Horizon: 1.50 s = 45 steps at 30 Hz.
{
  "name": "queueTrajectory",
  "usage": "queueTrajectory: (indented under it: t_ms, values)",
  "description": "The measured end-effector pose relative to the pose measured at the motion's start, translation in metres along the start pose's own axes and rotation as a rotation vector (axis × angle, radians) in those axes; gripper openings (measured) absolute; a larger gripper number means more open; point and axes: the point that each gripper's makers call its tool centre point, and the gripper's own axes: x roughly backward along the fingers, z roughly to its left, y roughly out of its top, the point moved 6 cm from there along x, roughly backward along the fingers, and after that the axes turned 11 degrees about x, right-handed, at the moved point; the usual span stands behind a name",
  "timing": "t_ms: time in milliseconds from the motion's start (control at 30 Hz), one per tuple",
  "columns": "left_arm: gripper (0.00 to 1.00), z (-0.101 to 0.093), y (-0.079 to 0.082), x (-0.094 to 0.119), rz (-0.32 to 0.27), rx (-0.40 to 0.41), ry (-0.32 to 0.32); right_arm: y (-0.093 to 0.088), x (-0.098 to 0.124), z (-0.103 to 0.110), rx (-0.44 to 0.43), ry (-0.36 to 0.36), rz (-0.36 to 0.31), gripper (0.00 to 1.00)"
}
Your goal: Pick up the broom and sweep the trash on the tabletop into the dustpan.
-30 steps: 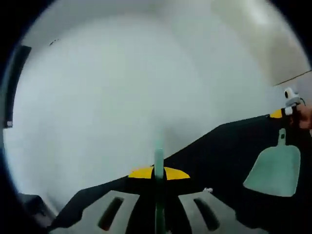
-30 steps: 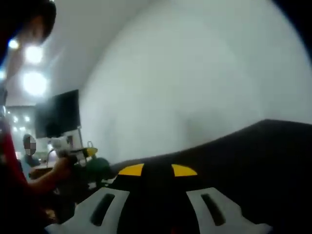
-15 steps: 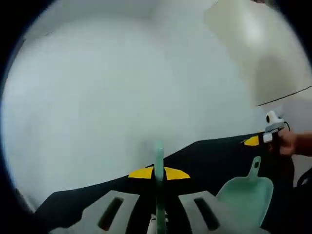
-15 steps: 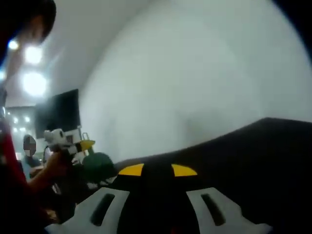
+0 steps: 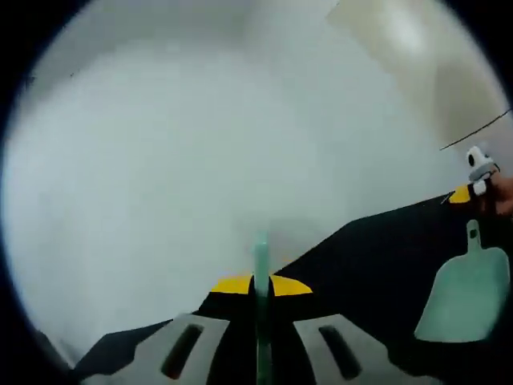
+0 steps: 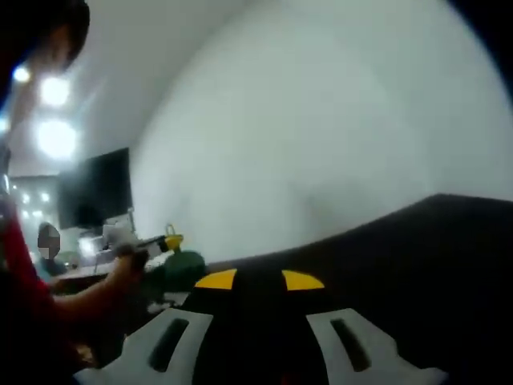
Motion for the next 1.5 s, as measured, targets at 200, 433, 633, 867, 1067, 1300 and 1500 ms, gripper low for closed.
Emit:
queueTrajectory:
  t_ms: [200, 433, 633, 867, 1067, 1300, 1500]
  values:
    - [0.04, -0.033, 0.001, 0.006, -0.03, 0.027, -0.146, 0.0, -0.001, -0.001, -0.004, 0.001, 0.0, 0.22]
    - [0.04, -0.063, 0.008, 0.035, -0.019, 0.075, -0.345, -0.001, -0.003, 0.0, -0.01, 0.007, 0.004, 0.22]
    - [0.04, -0.065, 0.027, 0.065, -0.082, 0.145, -0.409, -0.001, -0.002, 0.0, -0.014, 0.004, 0.005, 0.22]
    - [0.04, -0.055, 0.053, 0.064, -0.12, 0.046, -0.287, -0.002, -0.002, 0.0, -0.011, 0.002, 0.013, 0.22]
    - [0.04, -0.063, 0.041, 0.028, -0.052, 0.086, -0.368, -0.003, -0.002, 0.0, -0.01, -0.003, 0.023, 0.22]
    - [0.04, -0.032, 0.045, 0.042, -0.054, -0.014, -0.074, -0.02, -0.001, -0.005, -0.349, -0.064, 0.199, 0.21]
    - [0.04, -0.019, 0.052, 0.077, -0.113, -0.068, 0.053, -0.027, 0.023, 0.01, -0.686, -0.162, 0.231, 0.26]
